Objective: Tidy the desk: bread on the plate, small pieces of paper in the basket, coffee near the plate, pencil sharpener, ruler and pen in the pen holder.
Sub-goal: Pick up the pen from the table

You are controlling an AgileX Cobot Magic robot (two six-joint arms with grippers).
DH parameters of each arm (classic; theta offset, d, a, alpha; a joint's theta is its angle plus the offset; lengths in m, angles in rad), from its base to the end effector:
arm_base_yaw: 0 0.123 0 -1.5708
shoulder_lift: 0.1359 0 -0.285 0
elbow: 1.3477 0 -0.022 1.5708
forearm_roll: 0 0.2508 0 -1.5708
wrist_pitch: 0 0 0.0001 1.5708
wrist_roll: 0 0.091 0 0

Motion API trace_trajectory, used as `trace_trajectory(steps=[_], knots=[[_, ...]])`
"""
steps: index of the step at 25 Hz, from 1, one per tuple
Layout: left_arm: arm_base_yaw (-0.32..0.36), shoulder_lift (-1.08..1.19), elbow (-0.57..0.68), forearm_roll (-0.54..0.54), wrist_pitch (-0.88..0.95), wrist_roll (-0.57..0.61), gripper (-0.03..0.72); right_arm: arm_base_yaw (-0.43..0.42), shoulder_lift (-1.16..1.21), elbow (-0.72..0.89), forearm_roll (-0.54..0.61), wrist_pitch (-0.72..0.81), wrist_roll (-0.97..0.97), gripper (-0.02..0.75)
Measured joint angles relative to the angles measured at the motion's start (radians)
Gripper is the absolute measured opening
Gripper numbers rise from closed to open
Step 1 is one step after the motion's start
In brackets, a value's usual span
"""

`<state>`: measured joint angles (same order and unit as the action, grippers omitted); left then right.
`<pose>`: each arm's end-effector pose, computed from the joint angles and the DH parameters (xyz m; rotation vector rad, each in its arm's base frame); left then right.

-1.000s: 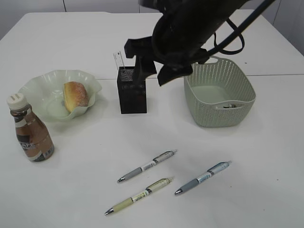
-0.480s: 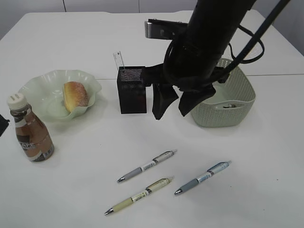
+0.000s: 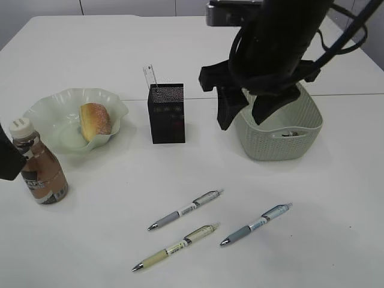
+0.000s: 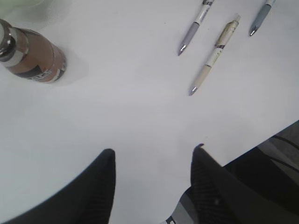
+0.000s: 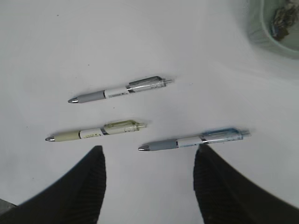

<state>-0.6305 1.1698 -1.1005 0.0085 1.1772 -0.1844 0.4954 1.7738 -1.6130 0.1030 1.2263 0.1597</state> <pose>0.1717 -0.1244 0.3411 0.6110 2.6836 -0.2169 0.3220 0.1840 0.3080 -0.4545 2.8701 0.2674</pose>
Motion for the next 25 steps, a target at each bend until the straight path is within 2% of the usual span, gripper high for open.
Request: trace_trajectory(steps=[4, 8, 18, 22, 25], knots=[[0.0, 0.018, 0.0, -0.008, -0.018, 0.027, 0.386, -0.04, -0.041, 0.0, -0.005, 0.005, 0.006, 0.438], [0.0, 0.029, 0.0, -0.016, -0.057, 0.046, 0.386, -0.118, -0.088, 0.011, -0.016, 0.007, 0.006, 0.438], [0.0, 0.176, 0.0, -0.026, -0.091, 0.109, 0.386, -0.451, -0.253, 0.284, -0.119, 0.007, -0.012, 0.438], [0.0, 0.302, -0.061, -0.026, -0.097, 0.138, 0.386, -0.53, -0.299, 0.391, -0.169, 0.007, -0.012, 0.438], [0.0, 0.413, -0.167, -0.028, -0.095, 0.156, 0.386, -0.534, -0.316, 0.428, -0.16, 0.007, -0.012, 0.438]])
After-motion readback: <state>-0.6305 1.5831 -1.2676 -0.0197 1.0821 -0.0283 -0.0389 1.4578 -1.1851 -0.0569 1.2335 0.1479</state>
